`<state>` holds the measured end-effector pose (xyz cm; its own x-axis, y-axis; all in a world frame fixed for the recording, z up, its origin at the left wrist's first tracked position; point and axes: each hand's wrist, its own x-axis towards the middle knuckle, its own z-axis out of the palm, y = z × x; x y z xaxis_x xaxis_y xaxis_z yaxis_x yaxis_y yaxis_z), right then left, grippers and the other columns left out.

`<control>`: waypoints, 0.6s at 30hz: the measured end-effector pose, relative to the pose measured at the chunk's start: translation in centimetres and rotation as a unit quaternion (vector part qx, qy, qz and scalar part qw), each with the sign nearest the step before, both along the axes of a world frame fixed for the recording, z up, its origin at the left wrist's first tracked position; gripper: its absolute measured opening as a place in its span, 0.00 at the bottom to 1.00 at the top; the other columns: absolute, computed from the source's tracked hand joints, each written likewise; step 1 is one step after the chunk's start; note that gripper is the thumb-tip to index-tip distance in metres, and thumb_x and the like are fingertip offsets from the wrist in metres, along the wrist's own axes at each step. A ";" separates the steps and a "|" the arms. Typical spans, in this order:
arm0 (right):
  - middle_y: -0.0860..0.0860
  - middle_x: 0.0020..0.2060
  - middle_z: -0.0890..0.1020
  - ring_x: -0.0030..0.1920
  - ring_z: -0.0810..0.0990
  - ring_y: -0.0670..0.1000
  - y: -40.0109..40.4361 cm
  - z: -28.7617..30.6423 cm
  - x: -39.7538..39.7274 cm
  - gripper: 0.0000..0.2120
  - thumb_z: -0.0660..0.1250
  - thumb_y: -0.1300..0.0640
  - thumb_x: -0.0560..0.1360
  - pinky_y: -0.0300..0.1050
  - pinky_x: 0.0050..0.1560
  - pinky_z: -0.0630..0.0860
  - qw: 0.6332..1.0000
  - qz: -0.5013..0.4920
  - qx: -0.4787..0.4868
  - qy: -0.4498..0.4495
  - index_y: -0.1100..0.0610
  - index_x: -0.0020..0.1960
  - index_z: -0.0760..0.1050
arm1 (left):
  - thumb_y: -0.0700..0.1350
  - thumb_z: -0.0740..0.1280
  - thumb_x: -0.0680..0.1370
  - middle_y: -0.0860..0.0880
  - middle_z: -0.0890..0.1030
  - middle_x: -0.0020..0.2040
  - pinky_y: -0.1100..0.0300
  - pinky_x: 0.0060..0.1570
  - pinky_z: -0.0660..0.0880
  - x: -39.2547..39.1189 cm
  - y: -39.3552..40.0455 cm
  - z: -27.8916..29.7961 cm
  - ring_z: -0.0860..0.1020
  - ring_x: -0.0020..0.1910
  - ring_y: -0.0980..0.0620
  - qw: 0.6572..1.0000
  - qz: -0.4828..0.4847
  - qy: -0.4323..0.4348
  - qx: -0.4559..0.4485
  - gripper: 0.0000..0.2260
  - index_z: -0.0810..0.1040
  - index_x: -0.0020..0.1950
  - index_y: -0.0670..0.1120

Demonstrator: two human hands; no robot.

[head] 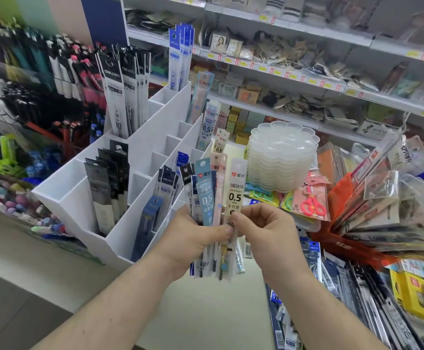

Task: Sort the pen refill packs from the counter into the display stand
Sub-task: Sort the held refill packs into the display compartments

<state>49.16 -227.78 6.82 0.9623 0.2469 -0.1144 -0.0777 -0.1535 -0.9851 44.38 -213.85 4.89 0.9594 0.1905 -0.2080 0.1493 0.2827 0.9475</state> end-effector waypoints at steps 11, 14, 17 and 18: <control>0.51 0.26 0.73 0.25 0.67 0.47 -1.3 0.1 1.3 0.08 0.69 0.64 0.76 0.37 0.28 0.65 0.992 -0.010 0.109 0.067 0.60 0.38 0.74 | 0.30 0.71 0.73 0.44 0.86 0.51 0.43 0.55 0.80 -0.2 1.1 0.1 0.85 0.50 0.44 0.998 0.045 0.032 -0.009 0.13 0.83 0.54 0.42; 0.52 0.26 0.73 0.25 0.67 0.47 -1.3 0.4 1.1 0.07 0.70 0.58 0.69 0.39 0.28 0.65 0.980 0.037 0.164 0.104 0.60 0.39 0.73 | 0.31 0.72 0.74 0.45 0.86 0.51 0.44 0.55 0.80 -0.2 1.1 0.0 0.85 0.51 0.45 0.999 0.046 0.027 0.002 0.13 0.83 0.56 0.42; 0.53 0.27 0.74 0.24 0.69 0.48 -0.5 0.1 1.0 0.07 0.70 0.60 0.72 0.40 0.28 0.67 0.981 0.074 0.151 0.100 0.61 0.40 0.73 | 0.33 0.71 0.74 0.46 0.86 0.51 0.51 0.51 0.82 0.0 0.5 0.1 0.85 0.51 0.47 0.999 0.032 0.013 0.006 0.12 0.82 0.57 0.43; 0.53 0.27 0.74 0.24 0.70 0.49 -0.2 -0.1 1.1 0.07 0.69 0.63 0.74 0.40 0.27 0.68 0.985 0.068 0.134 0.088 0.61 0.40 0.73 | 0.34 0.71 0.75 0.46 0.86 0.52 0.54 0.49 0.82 0.1 0.3 0.2 0.85 0.51 0.47 0.999 0.031 0.009 0.003 0.12 0.82 0.57 0.43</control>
